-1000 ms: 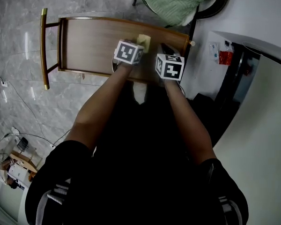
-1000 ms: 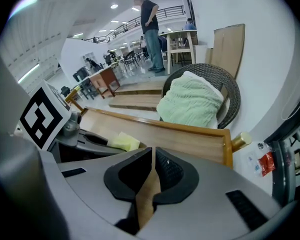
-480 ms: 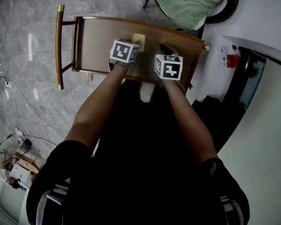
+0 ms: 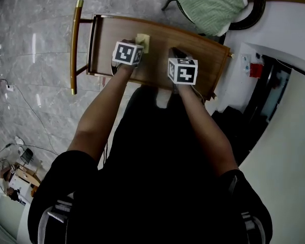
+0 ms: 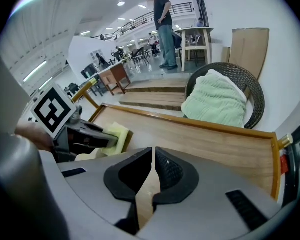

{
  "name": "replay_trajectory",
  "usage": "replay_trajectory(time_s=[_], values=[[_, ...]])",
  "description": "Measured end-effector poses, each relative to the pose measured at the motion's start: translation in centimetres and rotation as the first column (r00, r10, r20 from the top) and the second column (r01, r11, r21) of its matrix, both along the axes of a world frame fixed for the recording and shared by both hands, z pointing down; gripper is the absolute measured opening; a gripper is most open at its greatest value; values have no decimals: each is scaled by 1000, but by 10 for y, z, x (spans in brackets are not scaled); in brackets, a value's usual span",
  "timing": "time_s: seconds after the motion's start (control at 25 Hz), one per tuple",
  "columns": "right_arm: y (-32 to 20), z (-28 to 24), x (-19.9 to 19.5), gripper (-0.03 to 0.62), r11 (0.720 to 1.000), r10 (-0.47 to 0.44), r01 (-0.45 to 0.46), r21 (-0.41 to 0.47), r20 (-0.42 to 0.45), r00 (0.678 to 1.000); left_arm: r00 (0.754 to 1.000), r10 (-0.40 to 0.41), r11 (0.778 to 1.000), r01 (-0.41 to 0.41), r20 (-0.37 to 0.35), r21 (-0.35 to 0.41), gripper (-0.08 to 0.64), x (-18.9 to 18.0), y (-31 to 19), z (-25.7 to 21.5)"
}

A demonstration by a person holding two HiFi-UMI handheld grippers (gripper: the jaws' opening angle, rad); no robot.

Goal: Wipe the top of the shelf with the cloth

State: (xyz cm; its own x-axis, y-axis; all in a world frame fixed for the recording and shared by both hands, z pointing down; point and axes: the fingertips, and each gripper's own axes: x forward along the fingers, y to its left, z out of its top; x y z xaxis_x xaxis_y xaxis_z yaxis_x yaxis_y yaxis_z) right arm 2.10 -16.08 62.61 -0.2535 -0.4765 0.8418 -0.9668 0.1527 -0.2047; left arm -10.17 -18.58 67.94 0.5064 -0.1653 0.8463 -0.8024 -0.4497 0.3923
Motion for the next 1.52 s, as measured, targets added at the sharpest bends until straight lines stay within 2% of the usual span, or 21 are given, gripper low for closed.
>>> replay_trajectory(time_s=[0.16,0.32,0.52,0.68,0.92,1.04,1.2,1.28,1.32,1.4,1.52], values=[[-6,4,-20,32,1000,0,0,-11,14,1000,999,-34,999,34,13,-1,32,-34,-3,4],[-10,7,-50,32,999,-23,24,-22,59,998,998,-44,999,44,55,10,32,-68,-10,1],[-4,4,-73,32,998,-62,63,-20,74,995,991,-105,994,105,80,11,32,-102,-16,1],[-6,0,-69,32,998,-69,69,-12,57,996,980,-149,988,143,135,52,32,-139,-29,0],[-10,-6,-46,32,1000,-25,25,-3,35,999,944,-258,966,248,208,72,32,-185,-36,3],[-7,-8,-33,32,1000,-9,9,-4,24,1000,929,-289,957,278,232,82,32,-193,-37,3],[-1,-14,-13,32,1000,8,-8,4,11,1000,899,-358,933,355,254,58,32,-202,-31,-1],[4,-16,4,32,1000,27,-27,8,6,1000,888,-360,932,357,287,65,32,-202,-28,0],[6,-18,14,32,999,42,-42,9,6,999,887,-361,932,353,288,80,32,-199,-31,-2],[11,-21,35,32,997,77,-77,12,9,997,902,-363,932,350,234,96,32,-179,-37,-7],[21,-24,72,32,992,129,-129,17,11,992,934,-327,945,319,146,77,32,-120,-29,-17]])
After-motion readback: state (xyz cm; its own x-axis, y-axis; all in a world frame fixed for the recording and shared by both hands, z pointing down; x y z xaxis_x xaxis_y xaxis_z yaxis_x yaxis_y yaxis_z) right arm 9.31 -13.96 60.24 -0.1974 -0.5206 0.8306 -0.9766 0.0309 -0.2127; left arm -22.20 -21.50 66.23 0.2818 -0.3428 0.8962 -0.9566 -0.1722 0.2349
